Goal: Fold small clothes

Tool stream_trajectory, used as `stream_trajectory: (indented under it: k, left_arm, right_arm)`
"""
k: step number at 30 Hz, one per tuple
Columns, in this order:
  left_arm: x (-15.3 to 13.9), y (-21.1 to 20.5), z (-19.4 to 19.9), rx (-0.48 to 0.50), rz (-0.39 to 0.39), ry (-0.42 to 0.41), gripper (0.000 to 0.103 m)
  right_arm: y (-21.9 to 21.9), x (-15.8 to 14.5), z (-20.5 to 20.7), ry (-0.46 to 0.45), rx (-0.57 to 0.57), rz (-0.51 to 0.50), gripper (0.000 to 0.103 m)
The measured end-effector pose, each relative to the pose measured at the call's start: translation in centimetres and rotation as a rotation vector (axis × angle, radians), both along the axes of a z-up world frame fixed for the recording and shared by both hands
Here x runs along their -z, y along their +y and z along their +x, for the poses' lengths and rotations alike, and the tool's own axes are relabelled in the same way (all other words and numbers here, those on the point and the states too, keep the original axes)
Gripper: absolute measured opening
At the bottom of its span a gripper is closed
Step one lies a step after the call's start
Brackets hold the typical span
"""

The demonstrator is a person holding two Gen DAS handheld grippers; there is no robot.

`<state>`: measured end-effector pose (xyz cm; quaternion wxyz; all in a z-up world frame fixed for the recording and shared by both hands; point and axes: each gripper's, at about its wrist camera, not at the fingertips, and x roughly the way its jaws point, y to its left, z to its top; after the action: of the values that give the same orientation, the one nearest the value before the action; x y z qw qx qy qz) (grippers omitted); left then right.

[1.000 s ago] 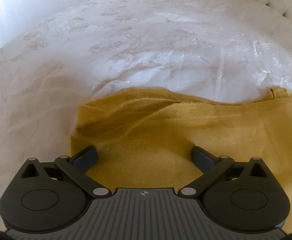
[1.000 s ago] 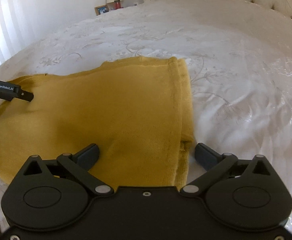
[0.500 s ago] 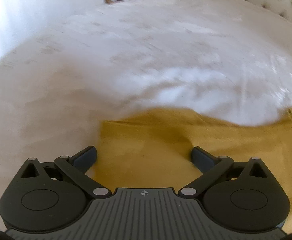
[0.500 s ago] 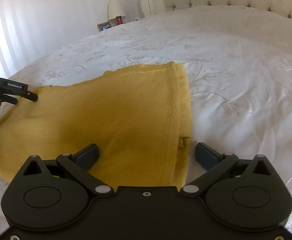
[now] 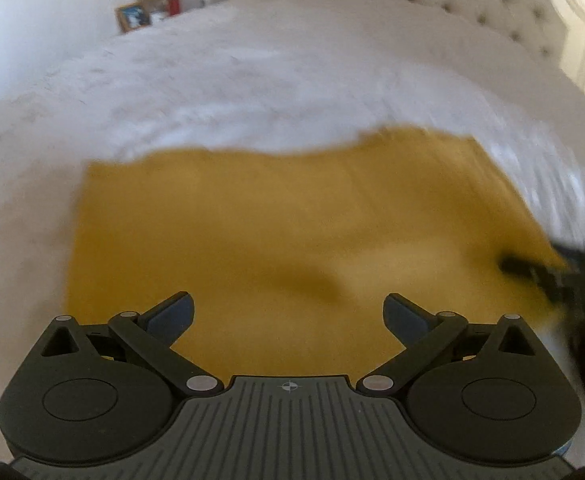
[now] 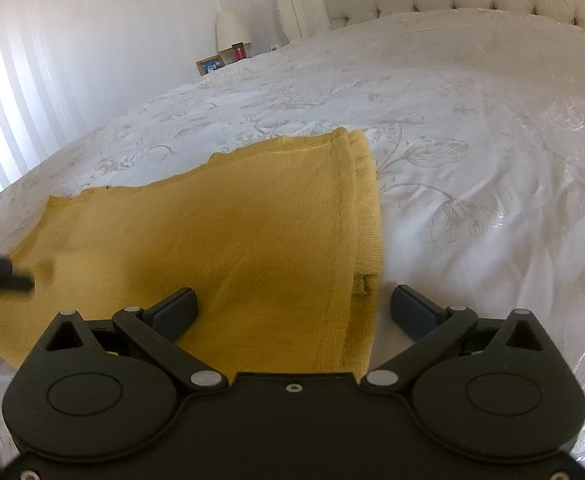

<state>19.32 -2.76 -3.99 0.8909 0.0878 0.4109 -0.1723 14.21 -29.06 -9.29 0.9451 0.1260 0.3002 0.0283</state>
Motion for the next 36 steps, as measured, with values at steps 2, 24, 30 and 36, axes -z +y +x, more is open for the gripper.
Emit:
stream_trajectory:
  k: [2, 24, 30, 36]
  left_arm:
    - [1.4, -0.6, -1.1, 0.009, 0.012, 0.048, 0.103]
    - [2.9, -1.2, -2.9, -0.031, 0.05, 0.002, 0.103]
    - [2.8, -1.3, -3.3, -0.049, 0.058, -0.006, 0.103]
    - [1.0, -1.2, -3.8, -0.064, 0.044, -0.047, 0.096]
  right_arm:
    - [-0.1, 0.0, 0.0, 0.003, -0.001, 0.008, 0.103]
    - [-1.6, -1.5, -14.2, 0.094, 0.102, 0.307, 0.103]
    - [-1.4, -0.8, -15.1, 0.055, 0.066, 0.294, 0.103]
    - [-1.8, -0.5, -15.0, 0.046, 0.033, 0.341, 0.103]
